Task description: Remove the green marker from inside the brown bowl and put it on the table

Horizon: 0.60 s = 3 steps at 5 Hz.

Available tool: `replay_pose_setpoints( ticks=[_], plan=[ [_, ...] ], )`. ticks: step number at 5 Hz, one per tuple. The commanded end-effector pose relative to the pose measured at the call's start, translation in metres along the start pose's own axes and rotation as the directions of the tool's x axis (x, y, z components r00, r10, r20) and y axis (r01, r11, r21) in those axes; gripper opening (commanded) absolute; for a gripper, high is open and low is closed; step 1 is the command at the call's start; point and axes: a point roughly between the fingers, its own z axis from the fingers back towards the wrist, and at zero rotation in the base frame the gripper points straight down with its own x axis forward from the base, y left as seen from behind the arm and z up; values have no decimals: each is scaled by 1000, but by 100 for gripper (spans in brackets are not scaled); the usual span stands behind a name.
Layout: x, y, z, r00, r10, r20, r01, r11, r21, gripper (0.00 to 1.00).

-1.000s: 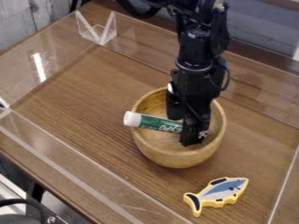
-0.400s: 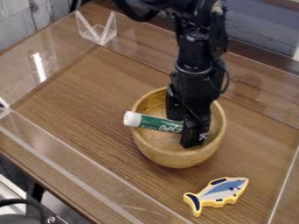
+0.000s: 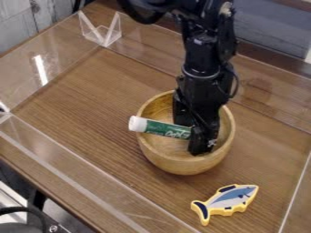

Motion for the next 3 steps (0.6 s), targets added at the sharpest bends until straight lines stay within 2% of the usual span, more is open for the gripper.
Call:
replay_pose_setpoints(
  ticks=[1, 2, 3],
  plan=[
    [7, 0, 12, 999, -5, 46, 4, 1000, 23, 100],
    [6, 1, 9, 999, -11, 46, 10, 1000, 24, 0],
    [6, 2, 7, 999, -17, 44, 16, 1000, 24, 0]
  ],
)
